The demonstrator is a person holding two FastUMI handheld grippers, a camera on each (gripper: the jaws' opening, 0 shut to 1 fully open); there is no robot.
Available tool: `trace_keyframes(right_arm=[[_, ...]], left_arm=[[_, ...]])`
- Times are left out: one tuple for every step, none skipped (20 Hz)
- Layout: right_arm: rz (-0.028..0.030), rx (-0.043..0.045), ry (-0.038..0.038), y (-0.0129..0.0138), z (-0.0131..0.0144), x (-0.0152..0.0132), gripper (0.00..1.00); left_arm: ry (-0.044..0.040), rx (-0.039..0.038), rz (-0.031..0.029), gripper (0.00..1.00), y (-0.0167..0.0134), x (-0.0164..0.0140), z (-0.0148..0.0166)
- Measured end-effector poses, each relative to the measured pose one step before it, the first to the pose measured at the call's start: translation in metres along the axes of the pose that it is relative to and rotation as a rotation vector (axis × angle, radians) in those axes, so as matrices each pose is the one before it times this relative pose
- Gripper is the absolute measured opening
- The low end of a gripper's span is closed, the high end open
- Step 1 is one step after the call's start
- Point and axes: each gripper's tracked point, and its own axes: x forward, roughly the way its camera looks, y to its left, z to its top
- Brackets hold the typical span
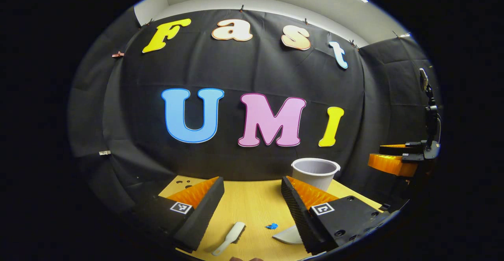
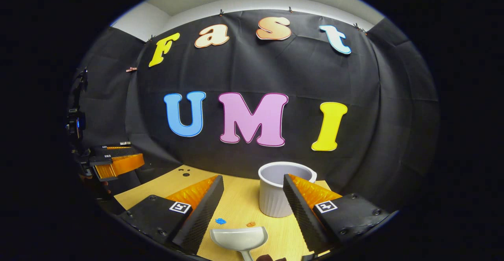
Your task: Pick up the small broom and dustpan from the desktop, sweep the trash into the dustpan with the broom, and then empty the trash into the garbage bin.
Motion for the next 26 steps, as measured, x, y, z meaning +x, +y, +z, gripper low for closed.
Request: trace_keyframes(right_arm=[[-0.00191, 0.00321, 0.00226, -0.00103, -0.00017, 0.00128, 0.98], [-0.00078, 0.00102, 0.00112, -0.00014, -0.00076, 0.00000, 0.98], [0.00029, -0.00123, 0.00184, 0.00030, -0.00113, 0.00016, 0.98], [0.00207, -0.00381, 0.00636, 0.00042, -0.00137, 0.00050, 0.98], [0.00249, -0.00428, 0.00773, 0.00018, -0.00275, 0.00064, 0.98], [0.00635, -0.00325, 0.01350, 0.00097, -0.00341, -0.00026, 0.98], [0.00935, -0.00021, 0.02383, 0.00140, -0.00704, 0.00022, 0.98], [0.01308, 0.00066, 0.02965, 0.00220, -0.00803, -0.00100, 0.98], [0.01555, -0.00018, 0.03530, 0.00236, -0.01024, -0.00127, 0.98], [0.01637, -0.00084, 0.03792, 0.00169, -0.01175, -0.00238, 0.98], [0.01452, -0.00513, 0.04366, -0.00041, -0.01502, -0.00058, 0.98], [0.01006, -0.00649, 0.04321, -0.00021, -0.01497, -0.00025, 0.98], [0.00667, -0.00634, 0.04648, -0.00112, -0.01576, -0.00092, 0.98], [0.00329, -0.00396, 0.05534, -0.00110, -0.01755, -0.00138, 0.98], [-0.00406, -0.00042, 0.04357, -0.00200, -0.01850, -0.00014, 0.98], [0.00120, 0.00260, 0.04546, -0.00086, -0.01791, 0.00183, 0.98], [0.00594, 0.00110, 0.04936, 0.00107, -0.01870, 0.00340, 0.98], [0.00571, -0.00293, 0.04332, 0.00053, -0.01855, 0.00566, 0.98], [0.00831, -0.00823, 0.04965, 0.00160, -0.01926, 0.00599, 0.98], [0.00525, -0.01334, 0.04829, 0.00093, -0.01871, 0.00799, 0.98], [0.00163, -0.01190, 0.03750, -0.00067, -0.01712, 0.01167, 0.98], [0.00196, -0.00573, 0.03973, -0.00036, -0.01346, 0.00898, 0.98], [0.00920, 0.00567, 0.03625, 0.00177, -0.01389, 0.01234, 0.98], [0.01409, 0.01262, 0.03318, 0.00193, -0.01095, 0.00977, 0.98], [0.01402, 0.00993, 0.03612, 0.00244, -0.01146, 0.01215, 0.99], [0.00720, 0.00668, 0.02998, -0.00013, -0.00770, 0.01461, 0.98]], left_arm=[[0.00088, 0.00138, 0.00031, 0.94, 0.00042, -0.00078, 0.00106], [0.00115, 0.00179, 0.00016, 0.94, 0.00034, 0.00054, -0.00115], [0.00135, 0.00164, 0.00041, 0.94, 0.00062, -0.00098, 0.00061], [0.00248, 0.00131, 0.00066, 0.94, -0.00042, 0.00217, -0.00227], [0.00159, 0.00044, 0.00193, 0.94, 0.00244, -0.00079, 0.00052], [0.00187, -0.00091, 0.00126, 0.94, 0.00007, 0.00064, -0.00161], [0.00212, -0.00233, 0.00157, 0.94, 0.00109, 0.00002, -0.00037], [0.00314, -0.00218, 0.00289, 0.94, 0.00161, 0.00132, -0.00212], [0.00327, -0.00182, 0.00168, 0.94, 0.00139, -0.00103, -0.00010], [0.00241, -0.00094, 0.00448, 0.94, 0.00014, -0.00005, -0.00372], [0.00466, -0.00156, 0.00222, 0.94, 0.00171, 0.00000, -0.00063], [0.00479, -0.00123, 0.00451, 0.94, 0.00120, 0.00156, -0.00230], [0.00421, -0.00199, 0.00386, 0.94, 0.00187, -0.00143, -0.00082], [0.00494, -0.00350, 0.00538, 0.94, 0.00357, 0.00115, -0.00287], [0.00440, -0.00348, 0.00372, 0.94, 0.00244, 0.00006, -0.00290], [0.00371, -0.00459, 0.00509, 0.94, 0.00176, -0.00189, -0.00171], [0.00565, -0.00558, 0.00232, 0.94, 0.00071, -0.00172, -0.00391], [0.00624, -0.00496, 0.00170, 0.94, 0.00093, -0.00061, -0.00157], [0.00627, -0.00316, 0.00221, 0.94, 0.00107, -0.00015, -0.00137], [0.00572, -0.00094, 0.00313, 0.94, 0.00360, 0.00105, -0.00271], [0.00370, 0.00147, 0.00551, 0.94, 0.00320, -0.00086, -0.00153], [0.00252, 0.00205, 0.00570, 0.94, 0.00101, 0.00049, -0.00088], [0.00179, 0.00055, 0.00461, 0.94, 0.00216, -0.00019, 0.00019], [0.00142, 0.00055, 0.00301, 0.94, 0.00225, 0.00008, -0.00103], [0.00073, 0.00248, 0.00309, 0.94, 0.00158, -0.00150, 0.00040], [0.00063, 0.00426, 0.00253, 0.94, 0.00182, -0.00083, -0.00160]])
